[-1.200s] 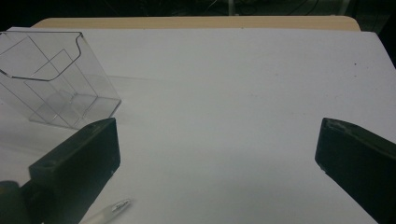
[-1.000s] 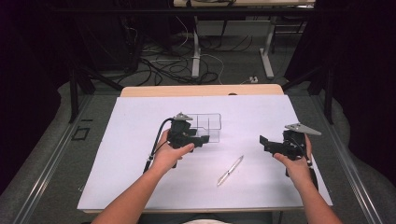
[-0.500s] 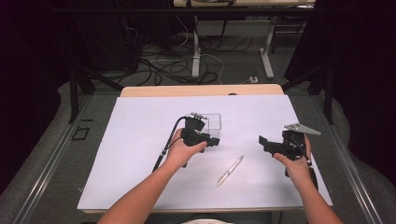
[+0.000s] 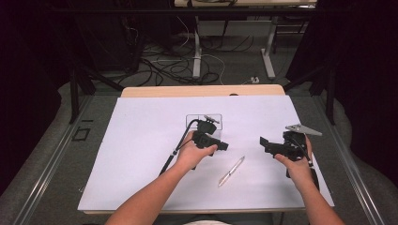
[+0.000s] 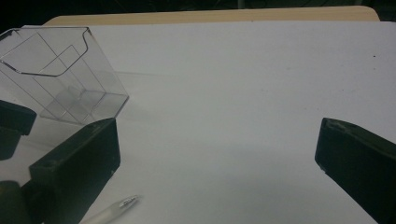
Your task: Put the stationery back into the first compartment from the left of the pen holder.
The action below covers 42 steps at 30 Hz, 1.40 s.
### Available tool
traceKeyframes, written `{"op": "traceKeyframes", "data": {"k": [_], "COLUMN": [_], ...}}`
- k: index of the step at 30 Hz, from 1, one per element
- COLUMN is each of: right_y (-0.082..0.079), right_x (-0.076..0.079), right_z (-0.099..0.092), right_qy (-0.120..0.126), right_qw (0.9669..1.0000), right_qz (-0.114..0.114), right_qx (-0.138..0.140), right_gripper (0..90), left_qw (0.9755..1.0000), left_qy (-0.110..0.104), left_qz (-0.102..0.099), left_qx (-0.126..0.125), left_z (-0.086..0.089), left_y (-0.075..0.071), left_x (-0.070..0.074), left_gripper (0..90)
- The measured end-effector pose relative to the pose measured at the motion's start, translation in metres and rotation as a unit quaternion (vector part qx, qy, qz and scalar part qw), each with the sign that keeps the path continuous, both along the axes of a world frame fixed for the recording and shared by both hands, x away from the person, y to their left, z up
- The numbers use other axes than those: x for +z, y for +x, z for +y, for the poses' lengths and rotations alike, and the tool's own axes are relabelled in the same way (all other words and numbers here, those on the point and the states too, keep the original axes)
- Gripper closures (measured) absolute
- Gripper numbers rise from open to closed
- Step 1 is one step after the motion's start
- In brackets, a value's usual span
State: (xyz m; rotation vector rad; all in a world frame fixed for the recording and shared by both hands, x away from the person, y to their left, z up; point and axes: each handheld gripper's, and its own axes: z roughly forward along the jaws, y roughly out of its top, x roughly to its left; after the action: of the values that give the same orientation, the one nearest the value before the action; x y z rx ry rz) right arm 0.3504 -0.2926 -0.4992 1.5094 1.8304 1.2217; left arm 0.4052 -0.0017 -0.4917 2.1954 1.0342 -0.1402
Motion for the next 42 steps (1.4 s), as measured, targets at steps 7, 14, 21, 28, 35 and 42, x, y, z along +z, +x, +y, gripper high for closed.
{"op": "traceKeyframes", "data": {"k": [7, 14, 21, 28, 35, 42], "right_y": [0.000, -0.001, 0.002, 0.003, 0.003, 0.002], "right_x": [0.000, 0.001, 0.000, 0.000, 0.000, 0.000], "right_z": [0.000, 0.002, 0.004, 0.005, 0.004, 0.003], "right_qy": [-0.001, -0.001, -0.004, -0.005, -0.003, -0.007], "right_qw": [1.0000, 1.0000, 1.0000, 1.0000, 1.0000, 1.0000], "right_qz": [0.000, -0.006, -0.001, -0.001, 0.001, -0.001], "right_qx": [-0.001, -0.005, 0.005, 0.007, 0.003, 0.006], "right_gripper": [0.0, 0.0, 0.0, 0.0, 0.0, 0.0], "left_qw": [0.9996, 0.9983, 0.9969, 0.9958, 0.9952, 0.9947], "left_qy": [-0.001, 0.007, 0.013, 0.021, 0.030, 0.041], "left_qz": [0.022, 0.052, 0.073, 0.081, 0.084, 0.084], "left_qx": [-0.019, -0.025, -0.027, -0.038, -0.039, -0.043], "left_z": [-0.014, -0.031, -0.042, -0.049, -0.059, -0.063], "left_y": [0.000, -0.001, 0.001, -0.001, -0.005, -0.007], "left_x": [-0.011, -0.021, -0.034, -0.041, -0.046, -0.048], "left_gripper": [57.6, 61.3, 66.0, 68.1, 71.1, 74.0]}}
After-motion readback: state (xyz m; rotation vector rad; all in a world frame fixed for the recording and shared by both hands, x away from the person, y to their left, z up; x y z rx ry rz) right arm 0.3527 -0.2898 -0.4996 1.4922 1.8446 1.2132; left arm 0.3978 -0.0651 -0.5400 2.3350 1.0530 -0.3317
